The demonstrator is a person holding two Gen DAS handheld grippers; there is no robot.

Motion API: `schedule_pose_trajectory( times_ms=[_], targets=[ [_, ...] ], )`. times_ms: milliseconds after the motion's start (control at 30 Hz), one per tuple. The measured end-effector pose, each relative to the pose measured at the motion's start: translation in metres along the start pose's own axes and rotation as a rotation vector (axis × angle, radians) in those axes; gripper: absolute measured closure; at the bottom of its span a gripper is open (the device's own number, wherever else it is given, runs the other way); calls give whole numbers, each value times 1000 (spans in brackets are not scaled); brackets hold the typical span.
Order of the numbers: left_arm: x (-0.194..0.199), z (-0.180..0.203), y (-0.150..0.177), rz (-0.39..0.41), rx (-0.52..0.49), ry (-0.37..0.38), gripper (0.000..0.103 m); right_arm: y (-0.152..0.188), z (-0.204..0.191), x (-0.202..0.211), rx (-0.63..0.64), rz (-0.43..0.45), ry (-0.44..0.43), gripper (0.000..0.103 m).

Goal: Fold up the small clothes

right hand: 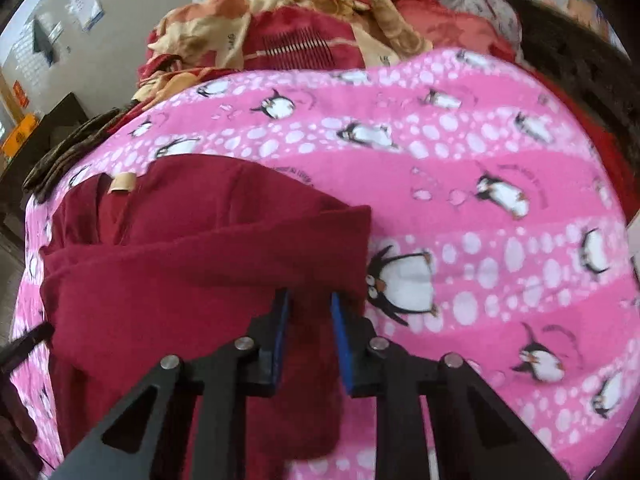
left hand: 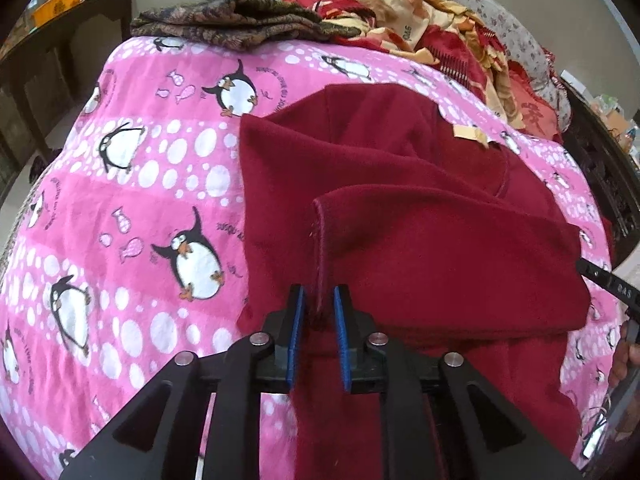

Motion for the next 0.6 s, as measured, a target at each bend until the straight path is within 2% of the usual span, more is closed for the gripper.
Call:
schedule_pose_trajectory(
  times_ms=[133,233,400,500,533,600],
  targets=[
    [11,-7,20,-1,-38,-23,103,28,-3,23,47,-6,-11,52],
    [12,-14,37,-25,-45,-15,103,59,5,27,63,-42,-29,51],
    [0,-20,53,-63,-10,17,102,95,3,7,112,-104,-52,51],
    [-1,-15,55,-64,-6,24,102,91,-7,-6,91,-84,-109,51],
    [-2,-13,55,-65,-9,21,102,87,-9,-10,75,-70,-114,47],
    [-3,-11,55,-69,-11,12,102,78,-11,-12,70,-17,-79,56]
  ],
)
Point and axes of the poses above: each gripper's, at about its wrist camera, not at the fingertips, and x roughly against the way its jaws point, z to its right, y to its underside, the point moved 6 cm from there along -x, roughly the way its jaws point, and after that the axes turned 8 degrees about -z, right-handed, at the moved point
